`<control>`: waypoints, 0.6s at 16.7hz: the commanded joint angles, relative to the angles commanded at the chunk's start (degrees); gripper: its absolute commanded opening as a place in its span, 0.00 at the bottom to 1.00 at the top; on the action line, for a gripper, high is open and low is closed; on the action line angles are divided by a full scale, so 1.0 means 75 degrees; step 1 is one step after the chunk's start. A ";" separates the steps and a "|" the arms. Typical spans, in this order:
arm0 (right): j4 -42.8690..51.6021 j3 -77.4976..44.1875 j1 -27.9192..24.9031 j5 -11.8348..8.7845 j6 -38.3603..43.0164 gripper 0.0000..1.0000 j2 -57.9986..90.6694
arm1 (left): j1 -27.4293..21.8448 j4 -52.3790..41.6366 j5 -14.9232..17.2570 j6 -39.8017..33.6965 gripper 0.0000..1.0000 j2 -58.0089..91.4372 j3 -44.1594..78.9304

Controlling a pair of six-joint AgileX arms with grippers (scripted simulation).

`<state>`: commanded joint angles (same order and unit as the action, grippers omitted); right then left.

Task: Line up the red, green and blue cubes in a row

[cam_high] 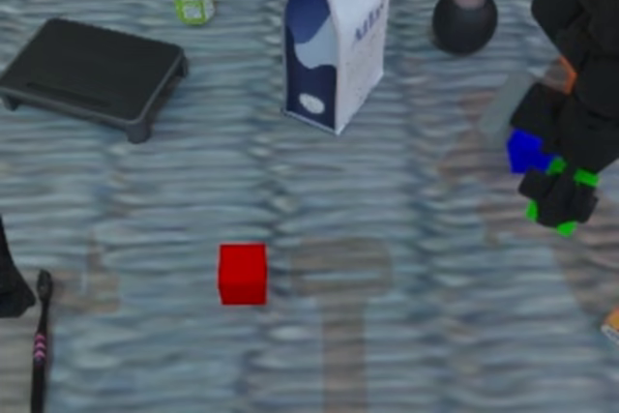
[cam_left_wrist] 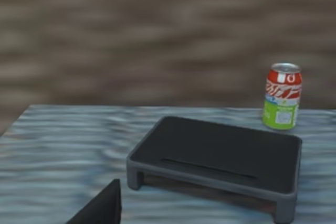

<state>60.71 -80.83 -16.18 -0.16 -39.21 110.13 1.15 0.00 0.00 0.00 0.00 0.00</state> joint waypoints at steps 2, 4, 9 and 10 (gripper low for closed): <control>0.0140 -0.0279 -0.0278 0.0000 -0.0052 0.00 0.0186 | 0.0000 0.0000 0.0000 0.0000 1.00 0.0000 0.0000; 0.0403 -0.0851 -0.0850 0.0000 -0.0135 0.00 0.0524 | 0.0000 0.0000 0.0000 0.0000 1.00 0.0000 0.0000; 0.1234 -0.2673 -0.2952 -0.0010 -0.0382 0.00 0.1545 | 0.0000 0.0000 0.0000 0.0000 1.00 0.0000 0.0000; 0.1370 -0.2996 -0.3315 -0.0010 -0.0423 0.00 0.1707 | 0.0000 0.0000 0.0000 0.0000 1.00 0.0000 0.0000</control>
<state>70.98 -103.30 -41.05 -0.23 -42.39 122.93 1.15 0.00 0.00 0.00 0.00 0.00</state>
